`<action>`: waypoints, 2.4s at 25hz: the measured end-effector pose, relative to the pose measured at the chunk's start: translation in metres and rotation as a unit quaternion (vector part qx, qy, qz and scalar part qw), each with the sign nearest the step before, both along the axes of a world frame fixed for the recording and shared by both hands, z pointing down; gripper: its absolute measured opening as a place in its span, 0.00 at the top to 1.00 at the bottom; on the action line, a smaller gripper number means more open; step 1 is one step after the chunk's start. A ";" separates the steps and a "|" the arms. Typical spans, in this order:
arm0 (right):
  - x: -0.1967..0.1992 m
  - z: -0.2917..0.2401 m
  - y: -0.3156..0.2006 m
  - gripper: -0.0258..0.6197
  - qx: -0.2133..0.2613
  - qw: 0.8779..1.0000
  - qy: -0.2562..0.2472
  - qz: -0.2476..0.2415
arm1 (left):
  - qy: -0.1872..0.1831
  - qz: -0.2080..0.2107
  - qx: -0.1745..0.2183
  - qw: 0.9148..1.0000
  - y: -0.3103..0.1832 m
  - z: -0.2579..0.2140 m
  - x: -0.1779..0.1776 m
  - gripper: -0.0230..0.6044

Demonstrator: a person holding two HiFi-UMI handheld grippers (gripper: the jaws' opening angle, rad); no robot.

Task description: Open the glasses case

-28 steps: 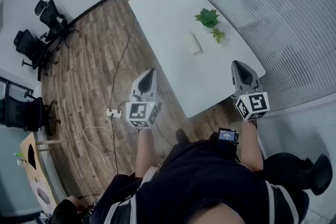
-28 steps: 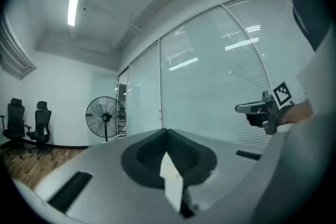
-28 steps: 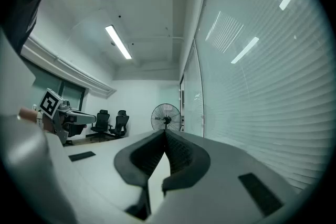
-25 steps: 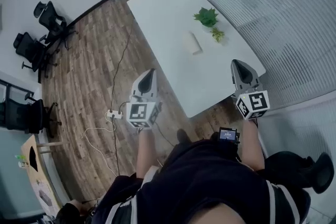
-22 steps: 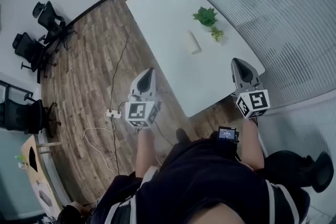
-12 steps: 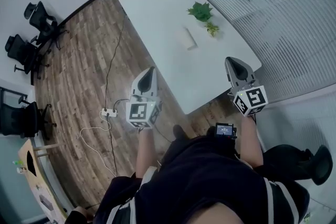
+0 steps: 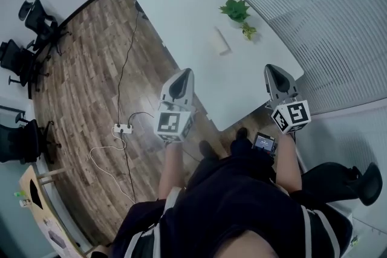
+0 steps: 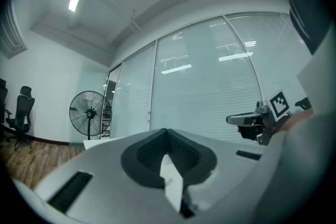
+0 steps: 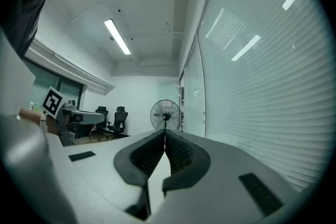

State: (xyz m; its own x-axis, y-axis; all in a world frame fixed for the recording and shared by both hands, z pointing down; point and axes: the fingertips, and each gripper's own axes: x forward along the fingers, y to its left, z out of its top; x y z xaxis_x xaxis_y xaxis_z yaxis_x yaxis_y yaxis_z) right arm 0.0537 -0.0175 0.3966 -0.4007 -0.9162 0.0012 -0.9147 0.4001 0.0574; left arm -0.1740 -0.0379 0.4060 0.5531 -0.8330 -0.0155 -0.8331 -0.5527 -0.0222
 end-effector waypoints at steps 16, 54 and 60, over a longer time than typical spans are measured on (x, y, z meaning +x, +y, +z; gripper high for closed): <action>0.101 0.032 -0.114 0.94 -0.006 0.998 -0.047 -0.038 | -0.031 -0.085 -0.006 0.996 -0.106 0.011 0.095 0.96; 0.015 0.116 -0.198 0.71 -0.062 0.993 0.067 -0.078 | -0.031 -0.116 -0.038 0.992 -0.136 0.036 0.016 0.96; -0.028 0.195 -0.217 0.71 -0.082 0.959 0.228 -0.148 | -0.051 -0.116 -0.065 0.990 -0.124 0.051 0.006 0.96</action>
